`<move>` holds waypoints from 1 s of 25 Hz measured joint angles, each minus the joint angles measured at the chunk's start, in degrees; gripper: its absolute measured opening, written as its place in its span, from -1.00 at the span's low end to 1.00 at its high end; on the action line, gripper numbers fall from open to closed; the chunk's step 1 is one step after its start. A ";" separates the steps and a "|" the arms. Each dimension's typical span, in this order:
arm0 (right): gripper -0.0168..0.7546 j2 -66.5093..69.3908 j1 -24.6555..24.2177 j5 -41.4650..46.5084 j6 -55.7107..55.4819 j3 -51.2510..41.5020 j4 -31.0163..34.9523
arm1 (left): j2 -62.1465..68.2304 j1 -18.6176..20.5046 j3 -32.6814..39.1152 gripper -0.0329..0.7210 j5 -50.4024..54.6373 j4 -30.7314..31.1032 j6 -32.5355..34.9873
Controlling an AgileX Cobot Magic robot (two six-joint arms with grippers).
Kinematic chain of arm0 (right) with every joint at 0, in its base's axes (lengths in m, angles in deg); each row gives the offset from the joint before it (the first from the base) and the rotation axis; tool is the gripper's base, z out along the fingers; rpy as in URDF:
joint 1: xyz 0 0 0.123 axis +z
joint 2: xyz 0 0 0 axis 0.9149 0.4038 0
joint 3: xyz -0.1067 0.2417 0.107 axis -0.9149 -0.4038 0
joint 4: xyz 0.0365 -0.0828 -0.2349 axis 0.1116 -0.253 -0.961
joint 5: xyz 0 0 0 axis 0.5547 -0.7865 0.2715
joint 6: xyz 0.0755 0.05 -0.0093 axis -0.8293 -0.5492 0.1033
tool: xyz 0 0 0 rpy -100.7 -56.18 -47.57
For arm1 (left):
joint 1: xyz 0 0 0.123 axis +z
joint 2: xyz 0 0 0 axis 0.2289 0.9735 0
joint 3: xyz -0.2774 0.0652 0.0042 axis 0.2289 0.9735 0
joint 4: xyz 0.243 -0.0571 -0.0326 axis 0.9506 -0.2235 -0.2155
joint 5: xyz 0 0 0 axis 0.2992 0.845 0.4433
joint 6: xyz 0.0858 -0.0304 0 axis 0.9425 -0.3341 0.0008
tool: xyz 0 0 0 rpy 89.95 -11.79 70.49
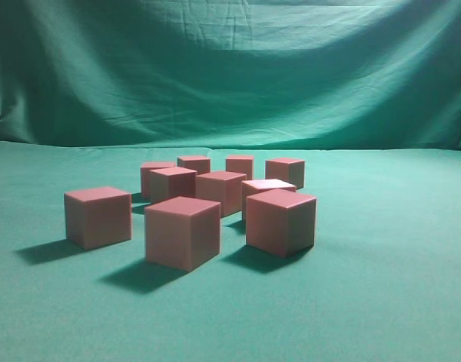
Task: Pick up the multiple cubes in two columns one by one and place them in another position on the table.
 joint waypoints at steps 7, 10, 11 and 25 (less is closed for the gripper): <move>-0.96 -16.20 0.00 -1.22 0.00 -19.01 -3.71 | 0.00 0.00 0.00 -0.91 0.00 0.00 0.00; -0.96 -22.80 0.00 -6.74 0.00 -28.83 -3.35 | 0.00 0.00 0.00 -0.91 0.00 0.00 0.00; -0.96 -25.08 0.00 -8.77 0.00 -31.65 -3.22 | 0.00 0.00 0.00 -0.91 0.00 0.00 0.00; -0.96 -52.71 0.00 -21.63 0.35 -60.72 1.20 | 0.00 0.00 0.00 -0.91 0.00 0.00 0.00</move>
